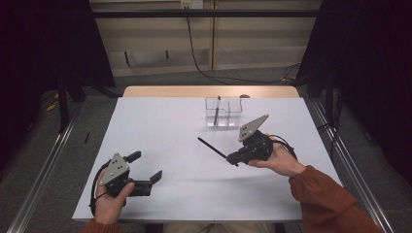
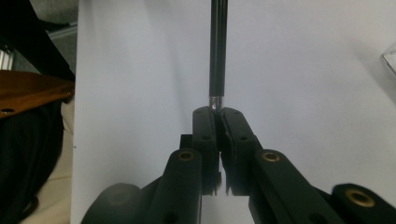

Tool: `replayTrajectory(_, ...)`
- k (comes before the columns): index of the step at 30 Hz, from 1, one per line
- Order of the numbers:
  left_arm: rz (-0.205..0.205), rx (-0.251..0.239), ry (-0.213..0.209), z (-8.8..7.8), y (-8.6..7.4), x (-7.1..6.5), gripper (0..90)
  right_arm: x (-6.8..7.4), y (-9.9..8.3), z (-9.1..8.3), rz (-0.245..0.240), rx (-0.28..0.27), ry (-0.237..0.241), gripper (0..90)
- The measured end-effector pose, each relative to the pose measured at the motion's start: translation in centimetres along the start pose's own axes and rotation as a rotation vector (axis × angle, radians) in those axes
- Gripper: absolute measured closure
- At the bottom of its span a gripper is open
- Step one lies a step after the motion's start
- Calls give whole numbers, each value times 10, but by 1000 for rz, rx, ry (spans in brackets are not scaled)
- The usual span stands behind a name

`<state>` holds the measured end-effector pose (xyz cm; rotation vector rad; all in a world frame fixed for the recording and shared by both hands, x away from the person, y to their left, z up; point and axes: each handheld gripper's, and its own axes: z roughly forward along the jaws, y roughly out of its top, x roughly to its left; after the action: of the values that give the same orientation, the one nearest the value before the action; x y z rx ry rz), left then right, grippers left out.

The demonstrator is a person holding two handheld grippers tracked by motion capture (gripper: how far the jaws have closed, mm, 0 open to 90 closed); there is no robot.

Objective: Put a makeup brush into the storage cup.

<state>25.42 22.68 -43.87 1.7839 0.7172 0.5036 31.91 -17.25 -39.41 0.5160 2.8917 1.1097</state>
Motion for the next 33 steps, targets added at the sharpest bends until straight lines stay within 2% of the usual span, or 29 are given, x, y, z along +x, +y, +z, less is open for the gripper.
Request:
replayTrajectory(7, 4, 9, -8, 1, 0, 0, 25, 2, 9, 8, -50, 154, 12, 849)
replayTrajectory(11, 7, 27, -14, 2, -1, 0, 25, 5, 11, 13, -56, 228, 19, 849)
replayTrajectory(15, 12, 31, -24, 1, 0, 1, 25, 9, 11, 18, -83, 293, 47, 849)
replayTrajectory(17, 9, 33, -16, 1, 1, 1, 25, 10, 10, 19, -88, 345, 42, 849)
replayTrajectory(22, 7, 44, -20, 1, 4, 3, 25, 9, 9, 20, -106, 394, 47, 849)
replayTrajectory(26, 5, 51, -43, 2, 9, 2, 26, 14, 8, 24, -137, 439, 88, 848)
replayTrajectory(33, 31, 59, -110, 8, 21, -9, 31, 15, 9, 29, -148, 451, 93, 849)
